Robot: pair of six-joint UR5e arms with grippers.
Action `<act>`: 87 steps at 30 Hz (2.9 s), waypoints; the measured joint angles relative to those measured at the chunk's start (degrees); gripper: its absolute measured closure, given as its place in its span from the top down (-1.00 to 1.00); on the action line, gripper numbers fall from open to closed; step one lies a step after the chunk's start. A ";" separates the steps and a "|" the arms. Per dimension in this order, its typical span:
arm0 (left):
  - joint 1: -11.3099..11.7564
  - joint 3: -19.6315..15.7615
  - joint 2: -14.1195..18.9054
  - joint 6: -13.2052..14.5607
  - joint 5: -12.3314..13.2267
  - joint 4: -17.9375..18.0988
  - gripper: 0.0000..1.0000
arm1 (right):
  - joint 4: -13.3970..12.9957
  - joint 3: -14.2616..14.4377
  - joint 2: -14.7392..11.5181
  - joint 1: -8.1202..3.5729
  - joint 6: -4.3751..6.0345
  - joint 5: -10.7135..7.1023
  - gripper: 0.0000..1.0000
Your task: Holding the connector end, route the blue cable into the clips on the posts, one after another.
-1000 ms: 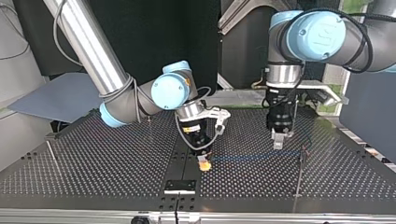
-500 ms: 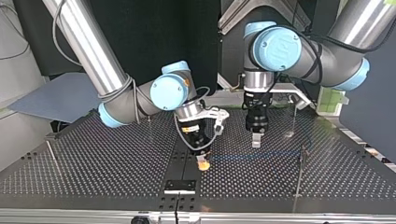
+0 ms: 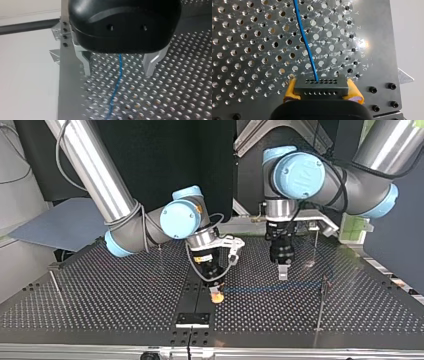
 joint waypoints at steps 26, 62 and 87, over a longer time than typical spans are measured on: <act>2.14 0.00 1.39 -0.03 -1.87 3.19 0.99 | 0.02 0.00 0.05 0.01 -0.08 0.00 -1.00; 2.38 4.05 -4.65 1.16 -2.73 2.86 0.99 | 0.09 0.01 0.09 0.01 -0.08 0.00 -1.00; 3.16 6.68 -6.59 1.22 -3.12 2.97 0.99 | 0.10 0.01 0.09 0.09 -0.08 -0.06 -1.00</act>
